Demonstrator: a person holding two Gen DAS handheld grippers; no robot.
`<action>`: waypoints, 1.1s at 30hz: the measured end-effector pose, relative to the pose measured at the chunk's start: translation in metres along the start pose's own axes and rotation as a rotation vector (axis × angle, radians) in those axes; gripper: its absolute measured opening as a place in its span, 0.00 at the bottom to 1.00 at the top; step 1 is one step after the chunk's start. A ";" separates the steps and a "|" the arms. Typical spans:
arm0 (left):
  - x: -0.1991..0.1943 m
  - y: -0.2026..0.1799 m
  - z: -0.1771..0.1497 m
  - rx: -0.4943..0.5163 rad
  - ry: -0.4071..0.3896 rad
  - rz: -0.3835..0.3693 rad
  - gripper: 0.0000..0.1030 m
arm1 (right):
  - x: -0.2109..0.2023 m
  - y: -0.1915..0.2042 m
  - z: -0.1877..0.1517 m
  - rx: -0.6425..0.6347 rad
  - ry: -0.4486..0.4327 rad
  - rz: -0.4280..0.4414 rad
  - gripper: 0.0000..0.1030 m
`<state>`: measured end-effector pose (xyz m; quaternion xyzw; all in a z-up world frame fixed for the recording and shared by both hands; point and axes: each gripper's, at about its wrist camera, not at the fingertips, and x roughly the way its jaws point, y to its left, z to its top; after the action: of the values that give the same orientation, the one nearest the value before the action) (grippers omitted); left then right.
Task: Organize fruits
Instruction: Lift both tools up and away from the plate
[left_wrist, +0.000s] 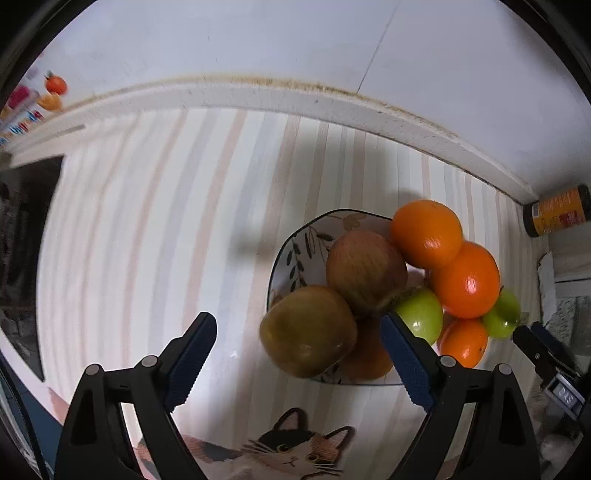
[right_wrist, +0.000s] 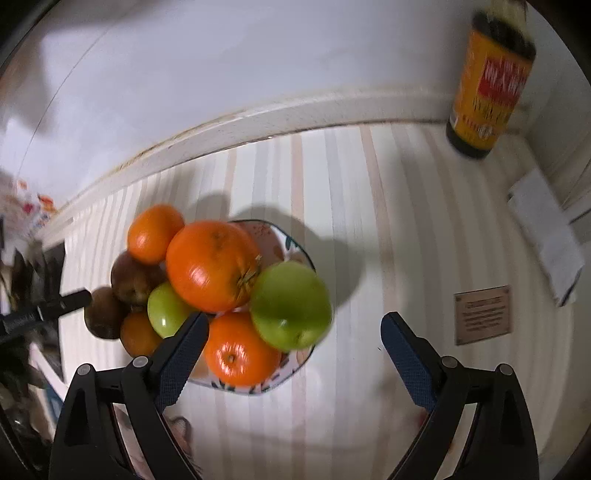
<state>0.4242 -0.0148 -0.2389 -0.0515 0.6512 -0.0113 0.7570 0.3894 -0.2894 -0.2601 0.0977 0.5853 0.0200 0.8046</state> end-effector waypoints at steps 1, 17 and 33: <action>-0.005 -0.002 -0.005 0.008 -0.021 0.020 0.88 | -0.005 0.005 -0.006 -0.014 -0.011 -0.015 0.94; -0.103 -0.016 -0.114 0.104 -0.259 0.082 0.88 | -0.119 0.049 -0.102 -0.050 -0.177 -0.098 0.94; -0.219 0.003 -0.216 0.144 -0.489 0.035 0.88 | -0.261 0.086 -0.204 -0.062 -0.396 -0.107 0.94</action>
<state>0.1777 -0.0065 -0.0547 0.0128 0.4469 -0.0318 0.8939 0.1218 -0.2163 -0.0601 0.0436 0.4193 -0.0242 0.9065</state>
